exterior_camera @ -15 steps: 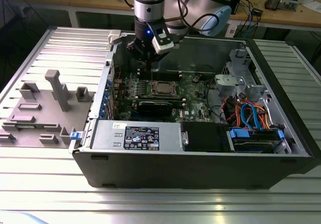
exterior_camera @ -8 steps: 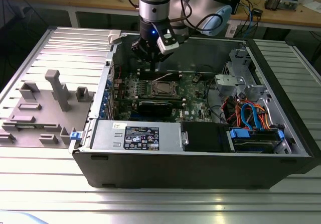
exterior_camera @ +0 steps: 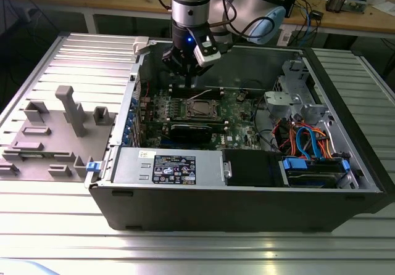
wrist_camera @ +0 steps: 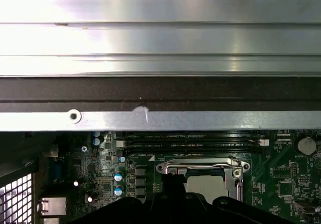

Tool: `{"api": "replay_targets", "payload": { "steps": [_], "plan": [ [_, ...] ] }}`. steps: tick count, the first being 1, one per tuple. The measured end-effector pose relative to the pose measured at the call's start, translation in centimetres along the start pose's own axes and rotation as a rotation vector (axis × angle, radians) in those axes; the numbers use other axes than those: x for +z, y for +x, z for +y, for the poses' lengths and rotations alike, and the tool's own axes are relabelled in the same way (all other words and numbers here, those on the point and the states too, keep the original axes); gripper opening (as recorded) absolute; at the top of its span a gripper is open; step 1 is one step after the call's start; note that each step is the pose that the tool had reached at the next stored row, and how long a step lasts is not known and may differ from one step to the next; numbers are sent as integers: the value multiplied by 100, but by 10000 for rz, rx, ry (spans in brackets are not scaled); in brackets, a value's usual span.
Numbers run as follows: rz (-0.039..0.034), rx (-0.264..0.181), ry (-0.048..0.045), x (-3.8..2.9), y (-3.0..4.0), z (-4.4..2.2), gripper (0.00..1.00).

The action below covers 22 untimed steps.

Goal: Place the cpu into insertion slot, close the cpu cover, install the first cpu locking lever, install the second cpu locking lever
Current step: 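Install the first cpu locking lever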

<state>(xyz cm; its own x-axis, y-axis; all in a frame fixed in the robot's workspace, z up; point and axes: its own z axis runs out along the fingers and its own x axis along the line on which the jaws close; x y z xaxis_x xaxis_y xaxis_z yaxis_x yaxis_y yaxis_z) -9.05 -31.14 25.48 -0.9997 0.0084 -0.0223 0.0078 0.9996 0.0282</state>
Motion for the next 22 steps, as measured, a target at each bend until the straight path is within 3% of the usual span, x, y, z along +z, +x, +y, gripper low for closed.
{"api": "replay_targets", "payload": {
  "steps": [7, 9, 11, 22],
  "plan": [
    [0, 102, -296, 34, -13, -9, 11],
    [0, 123, -335, 38, -13, -13, 11],
    [1, 138, -534, 40, -14, -26, 11],
    [3, 140, -623, 40, -14, -26, 11]
  ]
}}
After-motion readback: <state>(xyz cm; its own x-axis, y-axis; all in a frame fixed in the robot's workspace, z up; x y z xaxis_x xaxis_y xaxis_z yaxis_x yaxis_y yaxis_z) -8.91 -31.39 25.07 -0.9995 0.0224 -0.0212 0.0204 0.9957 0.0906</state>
